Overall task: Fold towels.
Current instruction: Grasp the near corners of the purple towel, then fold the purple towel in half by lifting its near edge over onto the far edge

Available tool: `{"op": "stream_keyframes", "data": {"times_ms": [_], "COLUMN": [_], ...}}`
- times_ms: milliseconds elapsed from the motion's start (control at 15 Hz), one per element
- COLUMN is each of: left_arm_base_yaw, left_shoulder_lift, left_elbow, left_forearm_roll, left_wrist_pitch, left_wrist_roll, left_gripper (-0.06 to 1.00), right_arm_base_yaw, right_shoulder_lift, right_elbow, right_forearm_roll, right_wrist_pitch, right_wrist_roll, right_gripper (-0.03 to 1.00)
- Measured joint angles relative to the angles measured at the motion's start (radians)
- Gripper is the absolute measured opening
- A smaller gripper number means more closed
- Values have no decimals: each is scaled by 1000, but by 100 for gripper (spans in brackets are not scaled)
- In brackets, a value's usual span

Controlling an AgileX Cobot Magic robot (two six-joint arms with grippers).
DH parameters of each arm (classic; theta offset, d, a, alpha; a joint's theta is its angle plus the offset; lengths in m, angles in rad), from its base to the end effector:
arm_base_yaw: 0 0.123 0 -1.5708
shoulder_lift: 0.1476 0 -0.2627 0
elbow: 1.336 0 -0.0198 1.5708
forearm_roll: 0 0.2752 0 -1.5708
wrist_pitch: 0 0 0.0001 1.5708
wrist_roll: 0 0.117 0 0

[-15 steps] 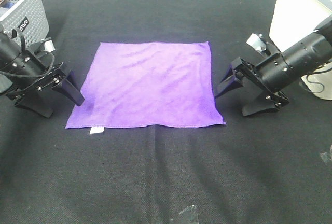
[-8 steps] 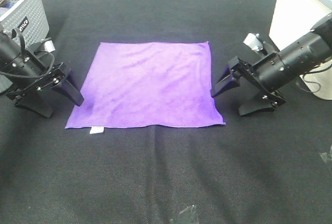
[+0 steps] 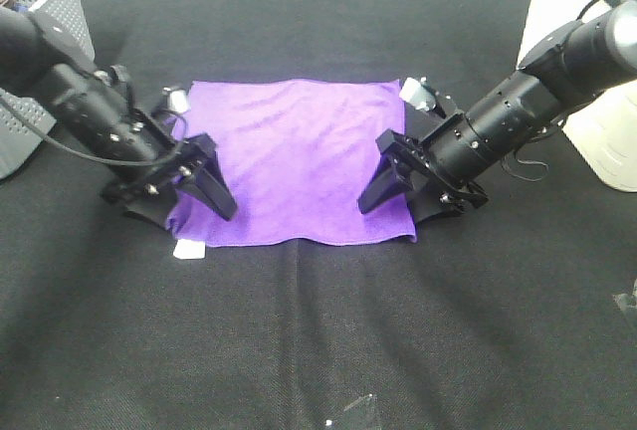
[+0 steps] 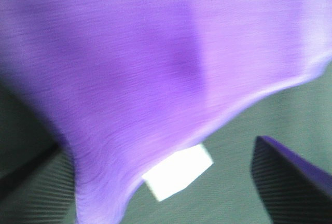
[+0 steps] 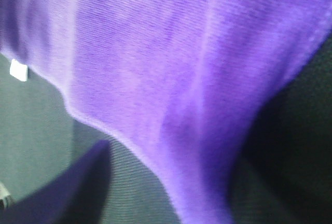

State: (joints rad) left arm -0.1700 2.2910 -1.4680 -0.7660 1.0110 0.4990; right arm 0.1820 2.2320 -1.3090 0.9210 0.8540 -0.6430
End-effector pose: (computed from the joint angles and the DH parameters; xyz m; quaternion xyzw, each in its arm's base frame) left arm 0.3981 -0.1381 0.0282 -0.0903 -0.9468 0.3073 0.0316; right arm 0.3818 0.1417 0.0207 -0.0733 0.9441 0.3209 0.0206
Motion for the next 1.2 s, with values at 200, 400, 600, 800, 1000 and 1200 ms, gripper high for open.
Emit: {"op": "stream_keyframes", "data": {"times_ms": [200,400,600,800,1000,1200], "left_arm_base_yaw": [-16,-16,-19,-27,-32,-34], "left_shoulder_lift": [11,23,23,-3,-57,-129], "left_elbow": [0,3,3,7,52,126], "left_forearm_roll": [-2,5,17,70,116,118], "left_wrist_pitch": [-30,-54,-55,-56,-48,-68], "left_wrist_roll": [0,0,0,0,0,0], "left_gripper": [43,7,0,0,0,0], "right_arm_base_yaw": [1,1,1,2,11,12], "right_shoulder_lift": [5,8,6,-18,-93,-122], "right_elbow": [-2,-2,-2,1,6,6], "right_forearm_roll": [-58,-97,-114,-179,-243,-249], "right_wrist_pitch": [-13,-17,-2,36,111,173], "right_wrist_roll": [9,11,11,31,141,177], "right_gripper": [34,9,1,1,1,1]}}
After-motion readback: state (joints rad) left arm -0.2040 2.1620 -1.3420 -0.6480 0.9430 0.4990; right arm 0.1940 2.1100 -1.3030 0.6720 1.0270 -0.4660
